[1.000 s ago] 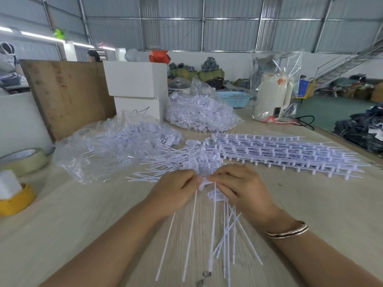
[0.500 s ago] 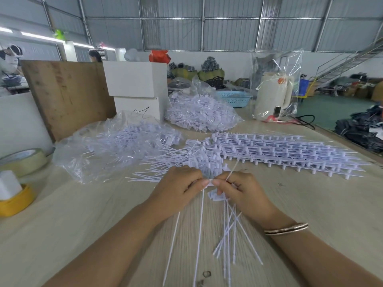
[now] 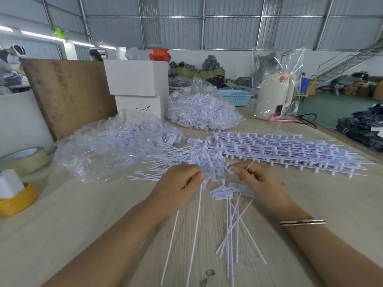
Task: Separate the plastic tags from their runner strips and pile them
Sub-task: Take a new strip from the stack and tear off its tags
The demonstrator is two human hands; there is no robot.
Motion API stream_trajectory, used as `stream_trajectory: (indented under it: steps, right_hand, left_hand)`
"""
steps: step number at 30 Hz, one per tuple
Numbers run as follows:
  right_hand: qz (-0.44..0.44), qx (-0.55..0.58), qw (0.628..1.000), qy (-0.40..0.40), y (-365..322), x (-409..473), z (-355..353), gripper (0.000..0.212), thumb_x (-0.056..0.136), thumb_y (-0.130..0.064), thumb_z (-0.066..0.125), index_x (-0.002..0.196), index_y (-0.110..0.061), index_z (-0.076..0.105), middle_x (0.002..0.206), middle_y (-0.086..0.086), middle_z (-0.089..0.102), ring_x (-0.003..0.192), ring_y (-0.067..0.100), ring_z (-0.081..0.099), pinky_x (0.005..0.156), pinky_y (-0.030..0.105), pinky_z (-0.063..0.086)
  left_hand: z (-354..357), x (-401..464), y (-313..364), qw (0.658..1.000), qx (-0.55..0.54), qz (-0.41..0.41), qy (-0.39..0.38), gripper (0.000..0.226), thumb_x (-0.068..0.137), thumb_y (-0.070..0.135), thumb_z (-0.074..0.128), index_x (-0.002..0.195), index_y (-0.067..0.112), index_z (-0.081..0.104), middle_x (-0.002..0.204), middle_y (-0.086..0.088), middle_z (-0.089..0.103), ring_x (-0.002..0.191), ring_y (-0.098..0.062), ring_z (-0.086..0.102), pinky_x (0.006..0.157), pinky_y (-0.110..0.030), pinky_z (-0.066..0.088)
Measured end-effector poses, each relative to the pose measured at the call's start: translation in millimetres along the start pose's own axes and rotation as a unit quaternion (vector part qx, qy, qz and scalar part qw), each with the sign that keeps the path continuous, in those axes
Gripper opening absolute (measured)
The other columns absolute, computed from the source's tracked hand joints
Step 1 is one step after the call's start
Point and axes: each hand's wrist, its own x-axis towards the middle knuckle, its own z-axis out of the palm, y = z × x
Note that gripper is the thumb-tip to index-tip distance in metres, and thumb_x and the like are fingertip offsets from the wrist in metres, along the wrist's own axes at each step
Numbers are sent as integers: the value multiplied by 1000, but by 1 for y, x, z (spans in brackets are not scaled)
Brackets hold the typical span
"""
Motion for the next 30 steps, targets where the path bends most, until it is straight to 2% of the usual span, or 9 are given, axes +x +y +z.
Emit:
stream_trajectory:
  steps: [3, 6, 8, 10, 12, 15, 21, 26, 30]
  right_hand:
    - [-43, -77, 991, -103, 5, -1, 12, 27, 85, -12, 64, 106, -28, 66, 78, -6, 54, 68, 6, 49, 61, 11, 37]
    - [-89, -107, 980, -139, 13, 0, 19, 26, 84, -13, 67, 108, -21, 69, 80, -14, 49, 66, 8, 50, 61, 11, 38]
    - [-95, -135, 975, -146, 18, 0, 17, 28, 83, -11, 68, 110, -18, 68, 82, -11, 50, 72, 10, 51, 65, 15, 41]
    - [-100, -162, 970, -150, 19, 0, 15, 34, 81, -2, 67, 113, -16, 67, 82, -10, 47, 73, 5, 48, 66, 23, 43]
    - [-121, -181, 963, -161, 18, 0, 15, 42, 78, 7, 60, 114, -13, 67, 80, -14, 43, 71, -3, 41, 65, 21, 37]
    - [-125, -201, 954, -184, 18, 0, 16, 50, 75, 0, 43, 115, -15, 67, 85, -10, 45, 77, 4, 40, 71, 29, 34]
    - [-151, -197, 961, -122, 1, -2, 16, 42, 79, -11, 57, 120, -20, 62, 101, -2, 58, 92, 19, 53, 79, 45, 42]
    - [-237, -251, 930, -124, -8, -4, 21, 26, 85, -31, 55, 106, -29, 71, 96, -7, 66, 80, 16, 62, 69, 37, 41]
    - [-261, -242, 934, -38, 0, -2, 18, 19, 80, -14, 69, 97, -21, 75, 87, -3, 68, 70, 20, 60, 64, 36, 45]
  left_hand:
    - [3, 0, -9, 998, 29, -56, -21, 33, 95, 18, 41, 64, 29, 36, 64, 9, 40, 62, -7, 38, 62, -34, 34]
    - [5, -1, -16, 993, 69, -83, -38, 26, 97, 17, 41, 74, 29, 42, 71, 10, 43, 69, -11, 44, 68, -35, 38]
    - [7, -2, -18, 991, 79, -98, -50, 8, 96, 24, 43, 97, 28, 50, 77, 14, 47, 74, -8, 48, 69, -32, 41]
    - [10, -3, -20, 989, 84, -108, -57, 18, 96, 25, 44, 112, 30, 46, 79, 13, 48, 70, -3, 46, 66, -29, 40]
    - [10, -3, -21, 990, 74, -109, -51, 23, 94, 19, 43, 114, 31, 45, 79, 13, 47, 69, 1, 44, 62, -27, 34]
    - [8, -3, -21, 993, 35, -111, -36, 30, 90, 10, 42, 106, 35, 43, 77, 16, 47, 68, 5, 45, 59, -22, 29]
    - [14, -3, -14, 997, -40, -55, -41, 51, 88, 9, 44, 112, 51, 28, 85, 16, 47, 73, -3, 49, 67, -22, 39]
    - [19, -3, -11, 994, -90, -41, -37, 42, 90, 14, 48, 114, 45, 35, 93, 17, 52, 84, 5, 52, 73, -9, 38]
    - [15, -4, -12, 994, -43, -89, -40, 16, 97, 27, 47, 104, 41, 47, 88, 14, 59, 77, -2, 56, 72, -22, 45]
